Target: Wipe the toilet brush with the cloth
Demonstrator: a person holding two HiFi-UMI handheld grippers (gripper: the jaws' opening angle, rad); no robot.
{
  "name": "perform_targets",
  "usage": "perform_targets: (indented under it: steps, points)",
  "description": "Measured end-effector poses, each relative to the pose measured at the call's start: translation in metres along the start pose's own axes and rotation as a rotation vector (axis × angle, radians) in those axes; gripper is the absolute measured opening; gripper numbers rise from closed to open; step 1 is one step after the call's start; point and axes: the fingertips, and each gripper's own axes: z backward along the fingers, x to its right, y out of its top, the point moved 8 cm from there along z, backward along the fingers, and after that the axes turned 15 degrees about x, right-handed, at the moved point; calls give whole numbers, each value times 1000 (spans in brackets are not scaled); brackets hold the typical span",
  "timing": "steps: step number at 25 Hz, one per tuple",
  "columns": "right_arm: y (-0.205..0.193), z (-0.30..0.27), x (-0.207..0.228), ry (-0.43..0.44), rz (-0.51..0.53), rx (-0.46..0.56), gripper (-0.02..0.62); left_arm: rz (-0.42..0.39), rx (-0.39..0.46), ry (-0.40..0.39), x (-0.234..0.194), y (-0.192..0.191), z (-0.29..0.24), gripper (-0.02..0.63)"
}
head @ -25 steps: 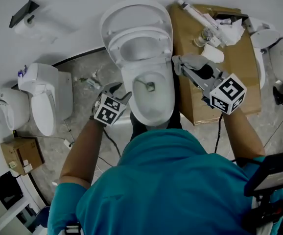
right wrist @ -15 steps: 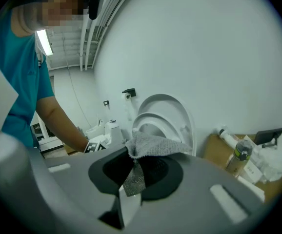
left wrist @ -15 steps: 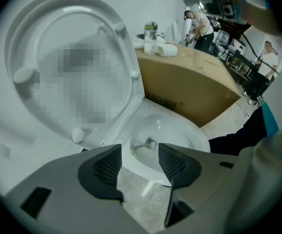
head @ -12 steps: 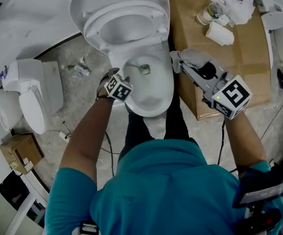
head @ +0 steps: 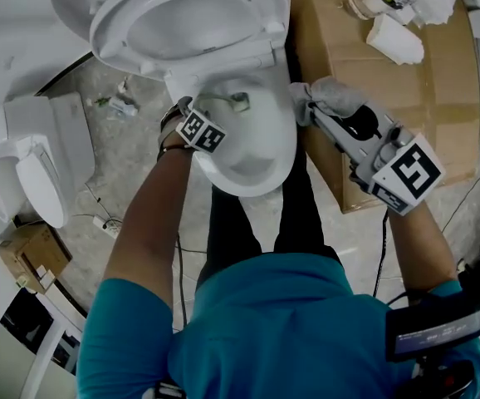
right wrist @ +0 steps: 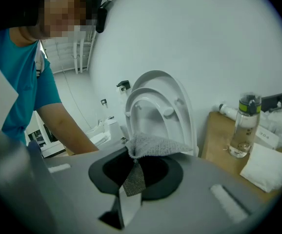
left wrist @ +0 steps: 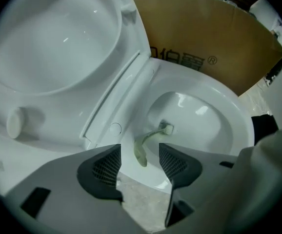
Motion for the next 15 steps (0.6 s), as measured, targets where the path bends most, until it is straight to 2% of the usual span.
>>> perform_targets:
  steps: [9, 15]
  points:
    - [-36, 4, 10, -4, -44, -11, 38, -99, -63, 24, 4, -13, -53, 227]
    - [-49, 3, 12, -9, -61, -1, 38, -125, -101, 40, 13, -24, -68, 211]
